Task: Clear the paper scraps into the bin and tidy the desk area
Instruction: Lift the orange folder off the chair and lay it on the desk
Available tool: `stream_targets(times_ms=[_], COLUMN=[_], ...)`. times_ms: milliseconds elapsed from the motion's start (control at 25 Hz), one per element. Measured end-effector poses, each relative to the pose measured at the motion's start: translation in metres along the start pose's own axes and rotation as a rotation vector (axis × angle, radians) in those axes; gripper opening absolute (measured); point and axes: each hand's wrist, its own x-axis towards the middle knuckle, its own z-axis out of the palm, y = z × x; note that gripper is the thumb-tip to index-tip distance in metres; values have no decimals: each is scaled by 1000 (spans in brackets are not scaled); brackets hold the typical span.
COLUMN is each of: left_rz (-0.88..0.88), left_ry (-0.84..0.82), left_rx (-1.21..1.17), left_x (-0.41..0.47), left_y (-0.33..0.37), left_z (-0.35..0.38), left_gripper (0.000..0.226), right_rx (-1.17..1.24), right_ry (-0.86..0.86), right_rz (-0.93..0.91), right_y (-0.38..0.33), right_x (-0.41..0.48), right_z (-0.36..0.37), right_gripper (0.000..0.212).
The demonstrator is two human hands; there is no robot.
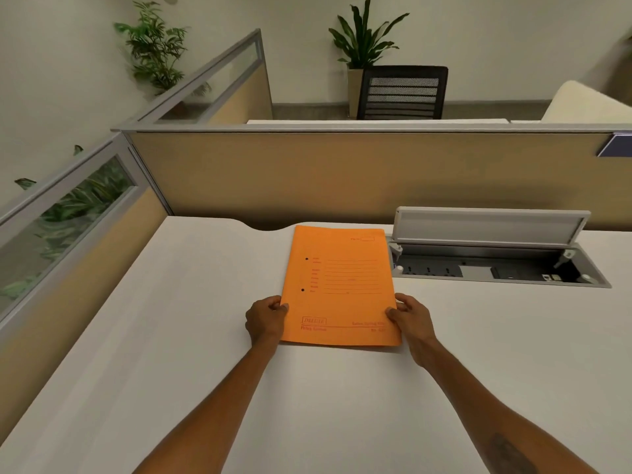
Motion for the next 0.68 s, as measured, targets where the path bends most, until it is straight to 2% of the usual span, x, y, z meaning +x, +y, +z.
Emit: stream_targets(times_ms=[120, 280, 520, 680], left_rz=[-10, 44, 241, 449], left_ry=[-5, 13, 1, 20], left_rx=[4, 47, 136, 247], left_x=[-2, -13, -50, -83], left_y=[-2, -6, -8, -10], left_z=[-8, -18, -42, -64], left_gripper=[31, 27, 28, 31], right_rx=[-86, -335, -531, -620], right_ry=[12, 46, 20, 18], right_rz=[-38, -142, -309, -384], right_y=[-6, -10, -23, -33], right_x=[-8, -25, -73, -116], right_z=[0, 6, 13, 12], right_gripper=[39, 47, 48, 42])
